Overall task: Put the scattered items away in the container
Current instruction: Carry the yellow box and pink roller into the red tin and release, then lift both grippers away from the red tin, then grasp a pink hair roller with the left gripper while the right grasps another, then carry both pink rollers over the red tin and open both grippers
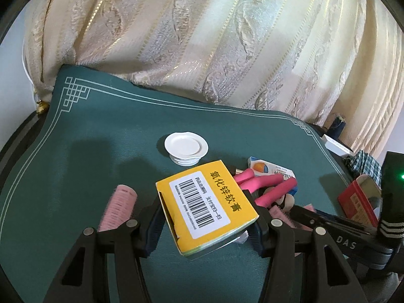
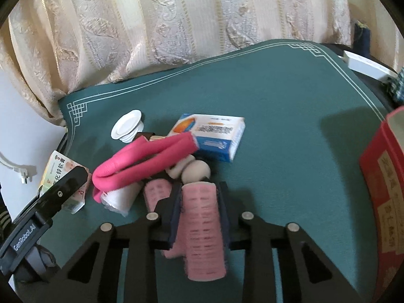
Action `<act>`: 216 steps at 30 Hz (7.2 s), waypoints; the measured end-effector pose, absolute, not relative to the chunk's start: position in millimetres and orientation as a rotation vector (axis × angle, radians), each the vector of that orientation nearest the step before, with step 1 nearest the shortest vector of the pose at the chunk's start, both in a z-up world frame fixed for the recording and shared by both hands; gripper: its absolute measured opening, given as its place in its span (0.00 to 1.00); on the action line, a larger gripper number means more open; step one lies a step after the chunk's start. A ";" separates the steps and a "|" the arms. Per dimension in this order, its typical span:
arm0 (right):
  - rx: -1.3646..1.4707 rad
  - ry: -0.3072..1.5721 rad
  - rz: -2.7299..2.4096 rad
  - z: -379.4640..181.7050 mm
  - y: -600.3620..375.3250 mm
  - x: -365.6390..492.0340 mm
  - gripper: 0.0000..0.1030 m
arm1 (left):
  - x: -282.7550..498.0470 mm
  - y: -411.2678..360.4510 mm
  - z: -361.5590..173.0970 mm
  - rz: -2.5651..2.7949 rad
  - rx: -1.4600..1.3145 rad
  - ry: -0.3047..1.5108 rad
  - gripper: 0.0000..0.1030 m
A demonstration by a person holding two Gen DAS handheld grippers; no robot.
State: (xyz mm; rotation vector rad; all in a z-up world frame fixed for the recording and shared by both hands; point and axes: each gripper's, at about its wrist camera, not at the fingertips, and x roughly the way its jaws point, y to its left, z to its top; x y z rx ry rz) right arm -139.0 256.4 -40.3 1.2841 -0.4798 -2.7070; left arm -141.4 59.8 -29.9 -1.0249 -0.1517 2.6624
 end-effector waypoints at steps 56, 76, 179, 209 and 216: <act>1.000 -0.767 -3.159 12.8 501.1 54.6 0.30 | -26.0 307.3 26.6 2.245 -0.891 0.095 0.57; 0.991 -0.754 -3.159 11.0 516.0 54.4 0.31 | -20.5 371.4 21.3 2.138 -0.895 0.148 0.57; 1.254 -0.165 -2.608 -39.6 218.4 -129.0 0.55 | -183.3 1.0 -64.3 2.742 -1.325 -0.039 0.28; 1.234 -0.201 -2.674 -31.5 235.7 -93.7 0.31 | -115.6 43.6 -28.3 2.619 -1.086 -0.085 0.28; 1.137 -0.273 -2.754 -6.0 273.5 -46.4 0.31 | -83.5 78.5 -21.0 2.542 -1.059 -0.090 0.28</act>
